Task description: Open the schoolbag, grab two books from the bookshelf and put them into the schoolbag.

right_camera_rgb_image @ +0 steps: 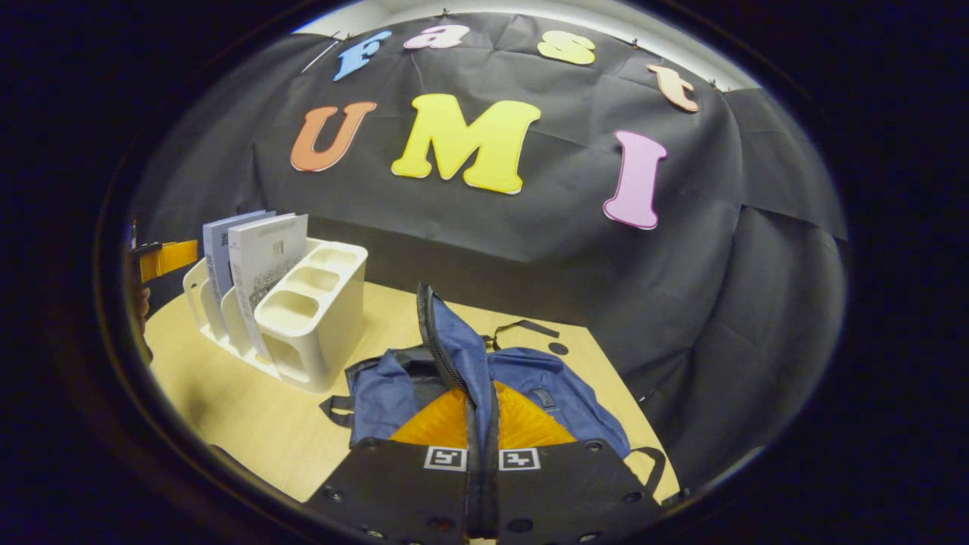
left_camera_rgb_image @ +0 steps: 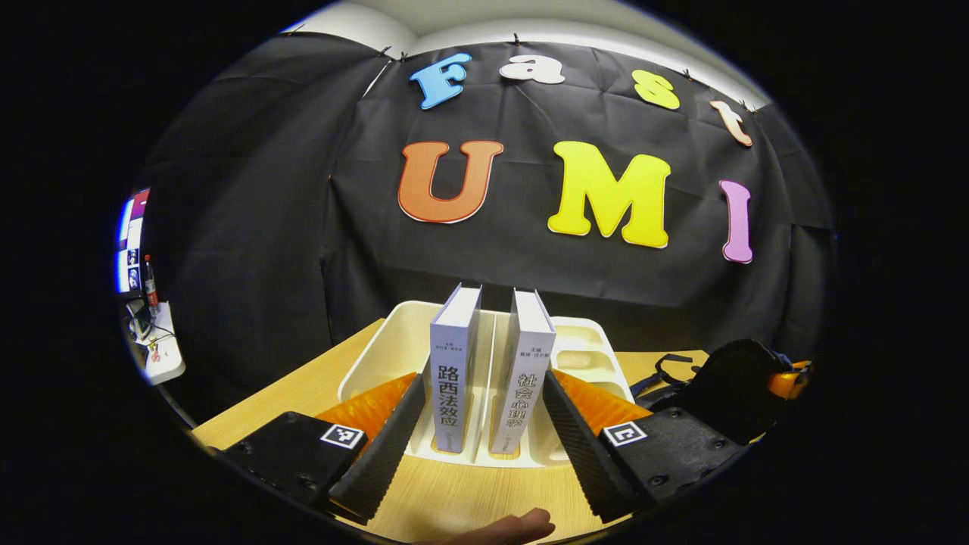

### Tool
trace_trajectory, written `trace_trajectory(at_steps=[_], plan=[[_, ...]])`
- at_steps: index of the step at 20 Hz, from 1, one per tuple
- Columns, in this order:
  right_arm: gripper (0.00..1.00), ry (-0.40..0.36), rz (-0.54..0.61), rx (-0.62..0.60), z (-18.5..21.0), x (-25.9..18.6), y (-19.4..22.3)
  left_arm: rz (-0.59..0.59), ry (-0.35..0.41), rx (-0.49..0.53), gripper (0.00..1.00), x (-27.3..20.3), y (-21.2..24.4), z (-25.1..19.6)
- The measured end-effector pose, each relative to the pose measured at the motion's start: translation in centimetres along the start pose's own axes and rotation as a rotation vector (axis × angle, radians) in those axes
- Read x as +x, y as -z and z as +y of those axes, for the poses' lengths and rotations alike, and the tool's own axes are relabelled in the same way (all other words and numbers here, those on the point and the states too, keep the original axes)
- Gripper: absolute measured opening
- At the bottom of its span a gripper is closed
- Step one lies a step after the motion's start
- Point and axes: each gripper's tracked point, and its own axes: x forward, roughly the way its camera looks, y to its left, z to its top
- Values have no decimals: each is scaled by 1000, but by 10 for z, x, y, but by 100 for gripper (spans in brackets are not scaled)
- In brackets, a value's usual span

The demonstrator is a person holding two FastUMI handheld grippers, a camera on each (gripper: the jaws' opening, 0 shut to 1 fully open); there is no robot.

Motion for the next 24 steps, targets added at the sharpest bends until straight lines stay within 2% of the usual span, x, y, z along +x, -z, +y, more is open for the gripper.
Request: trace_trajectory(at_steps=[8, 12, 14, 16, 21, 24], plan=[[1, -6, -51, 41, -45, 1, -24, 10, 1, 42, 97, 31, -37, -9], [1, -20, -60, 71, -58, 2, -26, 5, 1, 96, 96, 54, -59, -18], [1, -23, -63, 82, -65, 2, -25, 32, 32, 131, 97, 68, -61, -31], [1, -28, -67, 88, -69, 1, -24, 94, 101, 151, 97, 82, -56, -52], [1, -28, -92, 98, -82, 1, -23, 168, 100, 184, 98, 117, -51, -58], [1, -33, -92, 109, -87, 1, -19, 257, 96, 194, 98, 133, -34, -59]])
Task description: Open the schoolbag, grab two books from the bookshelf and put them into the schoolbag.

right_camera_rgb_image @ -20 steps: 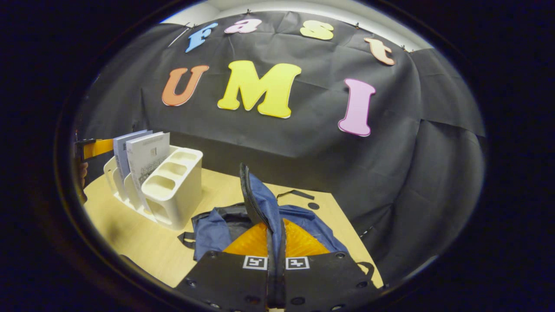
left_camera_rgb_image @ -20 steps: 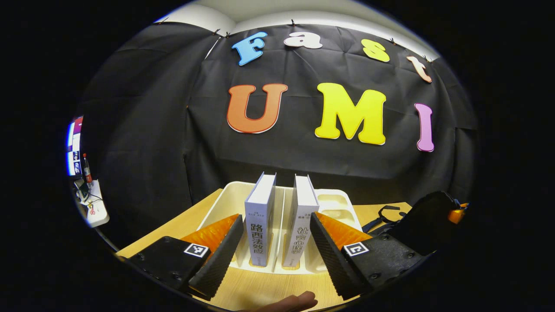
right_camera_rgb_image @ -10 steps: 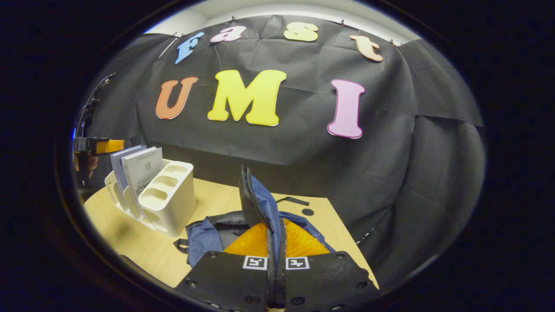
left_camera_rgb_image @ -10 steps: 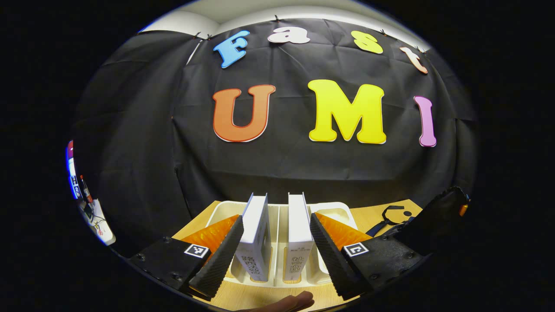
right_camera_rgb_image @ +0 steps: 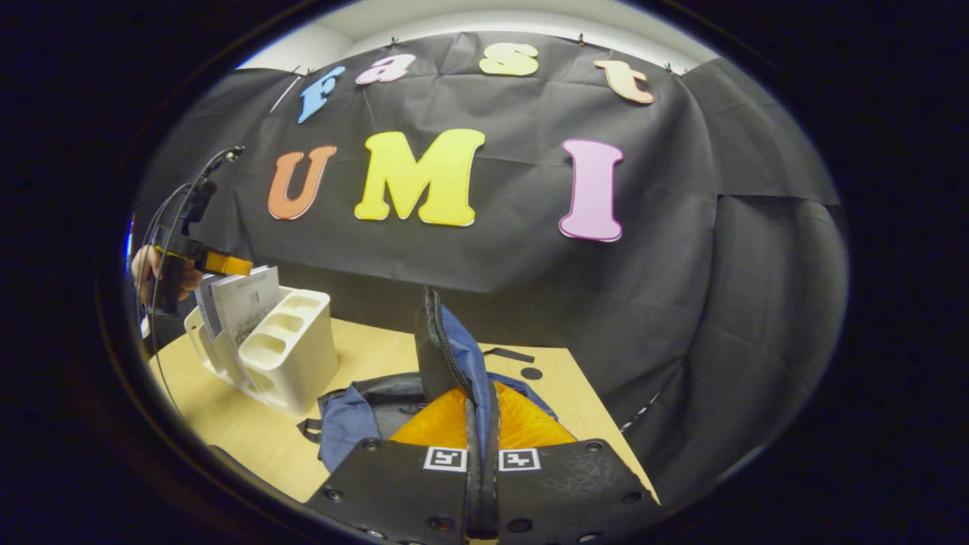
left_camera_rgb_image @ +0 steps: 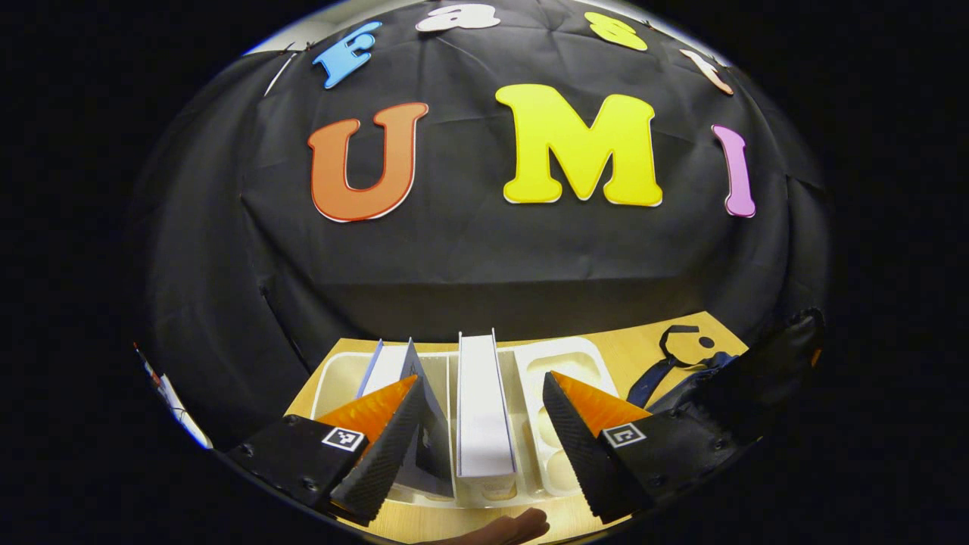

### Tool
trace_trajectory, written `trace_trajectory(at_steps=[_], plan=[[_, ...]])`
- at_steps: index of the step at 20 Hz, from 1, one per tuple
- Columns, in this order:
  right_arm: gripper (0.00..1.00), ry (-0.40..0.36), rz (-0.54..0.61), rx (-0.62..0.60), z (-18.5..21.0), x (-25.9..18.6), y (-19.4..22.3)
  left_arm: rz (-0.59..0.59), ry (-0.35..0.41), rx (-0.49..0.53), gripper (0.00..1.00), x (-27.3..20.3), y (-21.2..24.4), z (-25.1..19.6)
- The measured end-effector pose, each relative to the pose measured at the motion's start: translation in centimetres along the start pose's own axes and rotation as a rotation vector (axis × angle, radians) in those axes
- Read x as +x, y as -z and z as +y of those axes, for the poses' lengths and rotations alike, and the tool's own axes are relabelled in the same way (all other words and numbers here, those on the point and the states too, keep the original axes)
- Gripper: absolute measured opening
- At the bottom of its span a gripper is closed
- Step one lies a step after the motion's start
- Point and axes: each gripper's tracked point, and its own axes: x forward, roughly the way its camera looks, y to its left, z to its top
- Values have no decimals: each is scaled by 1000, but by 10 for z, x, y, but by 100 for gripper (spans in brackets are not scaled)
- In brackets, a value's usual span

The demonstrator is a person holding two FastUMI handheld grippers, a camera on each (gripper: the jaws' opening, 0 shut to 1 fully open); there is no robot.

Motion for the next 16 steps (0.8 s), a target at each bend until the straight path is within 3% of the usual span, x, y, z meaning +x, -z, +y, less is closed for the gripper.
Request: trace_trajectory(at_steps=[11, 16], plan=[[1, -41, -9, -5, -6, 8, 9, 294, -16, 96, 98, 43, 32, -6], [1, -53, -5, -1, -8, 10, 16, 434, -26, 54, 85, 53, 57, -1]])
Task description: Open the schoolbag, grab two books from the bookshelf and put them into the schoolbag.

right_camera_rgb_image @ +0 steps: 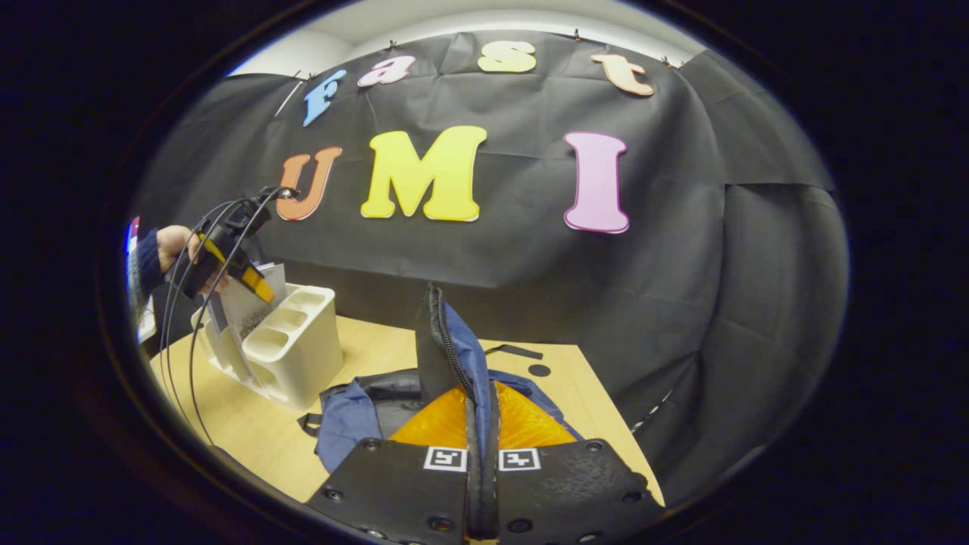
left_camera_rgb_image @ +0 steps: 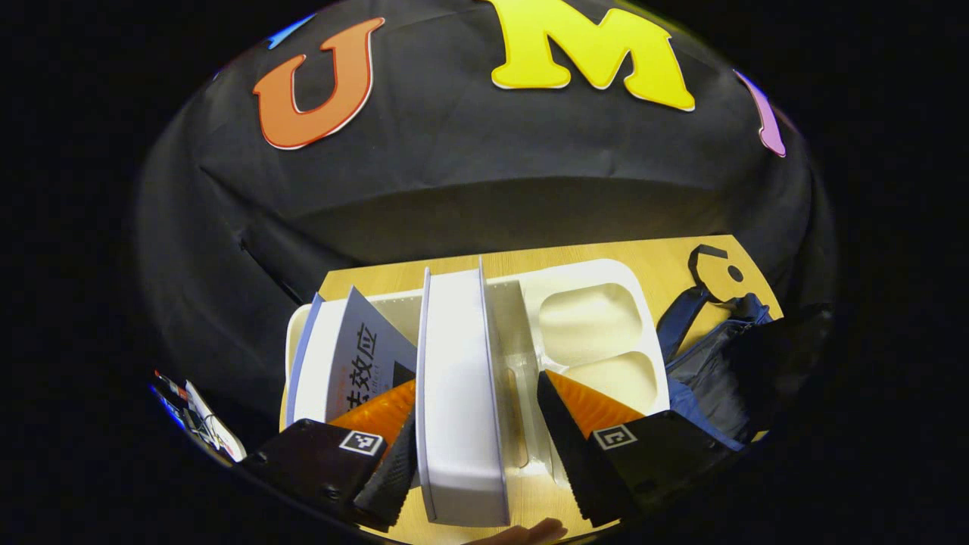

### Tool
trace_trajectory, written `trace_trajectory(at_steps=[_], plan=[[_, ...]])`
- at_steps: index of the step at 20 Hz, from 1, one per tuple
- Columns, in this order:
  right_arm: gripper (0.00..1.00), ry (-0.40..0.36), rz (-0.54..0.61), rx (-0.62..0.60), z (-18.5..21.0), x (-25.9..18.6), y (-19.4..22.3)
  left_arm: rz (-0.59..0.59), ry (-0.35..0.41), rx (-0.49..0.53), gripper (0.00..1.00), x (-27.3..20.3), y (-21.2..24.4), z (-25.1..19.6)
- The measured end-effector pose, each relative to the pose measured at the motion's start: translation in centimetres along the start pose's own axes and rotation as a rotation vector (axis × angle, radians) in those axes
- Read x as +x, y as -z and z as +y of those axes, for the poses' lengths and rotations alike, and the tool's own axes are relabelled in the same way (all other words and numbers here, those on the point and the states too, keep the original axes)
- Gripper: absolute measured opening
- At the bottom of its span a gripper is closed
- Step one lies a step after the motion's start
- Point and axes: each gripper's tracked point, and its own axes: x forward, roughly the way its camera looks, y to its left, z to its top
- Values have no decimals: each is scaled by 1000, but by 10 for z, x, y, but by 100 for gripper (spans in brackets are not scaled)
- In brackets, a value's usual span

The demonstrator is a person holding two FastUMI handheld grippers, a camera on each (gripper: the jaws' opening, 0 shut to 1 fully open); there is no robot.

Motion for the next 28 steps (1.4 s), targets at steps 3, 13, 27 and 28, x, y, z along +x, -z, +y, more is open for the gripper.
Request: trace_trajectory(at_steps=[3, 13, 27, 28], plan=[[1, -3, -6, -8, 0, 0, 5, 29, 0, -46, 75, 5, 1, 5], [1, -2, 2, 1, -5, -2, 14, 68, 11, -112, 49, 1, 17, 2], [1, -1, 26, -2, 8, 5, 31, -48, 4, -90, 49, -84, 54, 13], [1, -1, 31, 2, 8, 6, 32, -57, 11, -86, 48, -92, 59, 14]])
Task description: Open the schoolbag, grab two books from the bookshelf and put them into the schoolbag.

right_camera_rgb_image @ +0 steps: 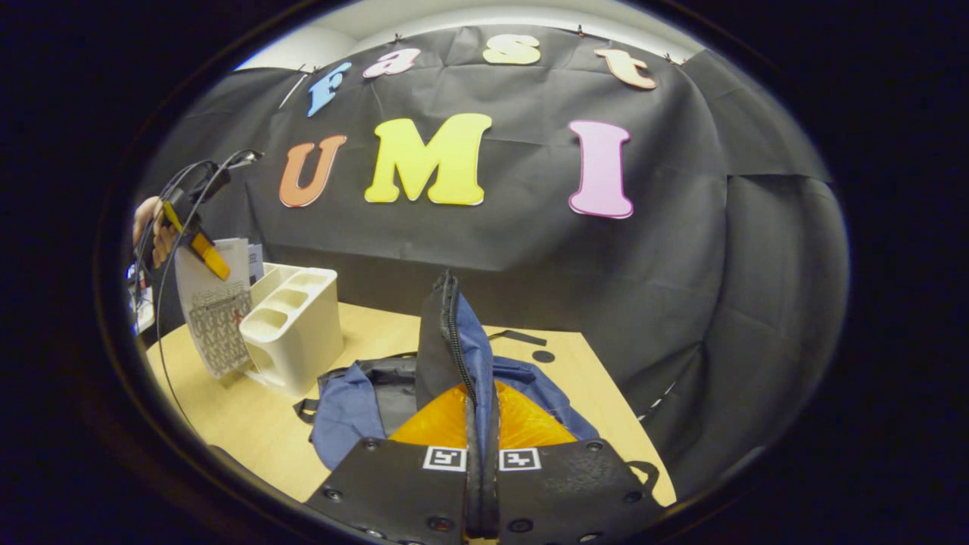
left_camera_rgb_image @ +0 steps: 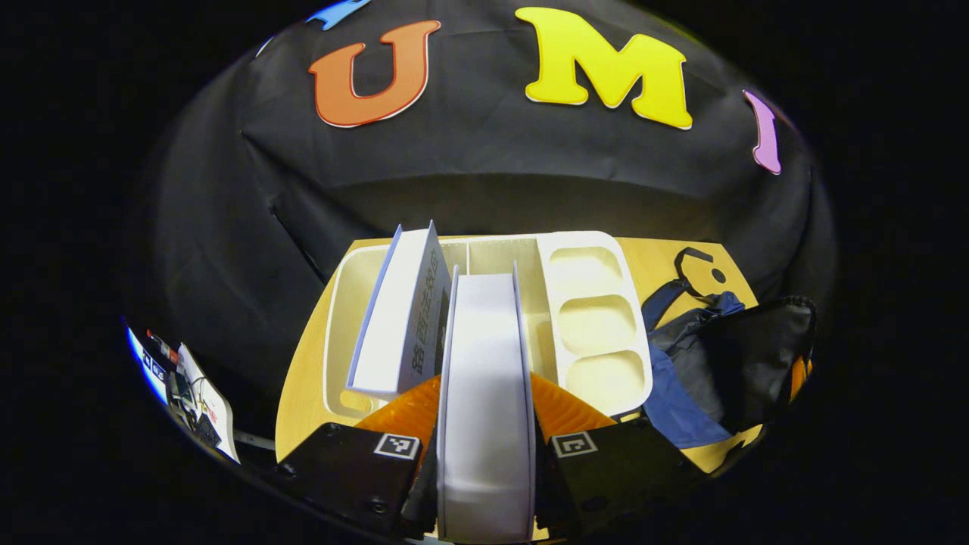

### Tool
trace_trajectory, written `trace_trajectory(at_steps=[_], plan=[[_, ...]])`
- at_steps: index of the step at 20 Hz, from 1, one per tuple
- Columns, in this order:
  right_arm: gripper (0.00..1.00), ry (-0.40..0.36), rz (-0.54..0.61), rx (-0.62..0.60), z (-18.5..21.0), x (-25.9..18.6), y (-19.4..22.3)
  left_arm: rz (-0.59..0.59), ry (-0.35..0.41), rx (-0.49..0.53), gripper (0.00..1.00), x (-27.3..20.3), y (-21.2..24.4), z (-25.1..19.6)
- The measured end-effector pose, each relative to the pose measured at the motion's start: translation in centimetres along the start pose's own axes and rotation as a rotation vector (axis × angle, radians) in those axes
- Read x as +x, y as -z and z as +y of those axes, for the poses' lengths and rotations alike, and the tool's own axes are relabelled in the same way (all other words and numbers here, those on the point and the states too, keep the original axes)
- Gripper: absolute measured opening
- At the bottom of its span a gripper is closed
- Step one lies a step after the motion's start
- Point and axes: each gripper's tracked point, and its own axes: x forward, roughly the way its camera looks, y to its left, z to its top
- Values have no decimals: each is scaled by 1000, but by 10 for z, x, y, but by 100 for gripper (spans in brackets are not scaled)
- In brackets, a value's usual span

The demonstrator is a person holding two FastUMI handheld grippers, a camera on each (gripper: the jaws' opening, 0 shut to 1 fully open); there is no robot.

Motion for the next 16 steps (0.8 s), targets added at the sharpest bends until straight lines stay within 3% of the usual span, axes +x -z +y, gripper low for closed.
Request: trace_trajectory(at_steps=[4, 10, 16], plan=[[1, 2, 13, 11, 0, 2, 1, -38, 23, -2, 48, -29, 17, 3], [1, 4, 27, 0, 2, 5, -2, -87, 133, -130, 48, -63, 46, 0], [1, 10, 40, -10, 8, 9, -6, -119, 285, -346, 49, -84, 62, -23]])
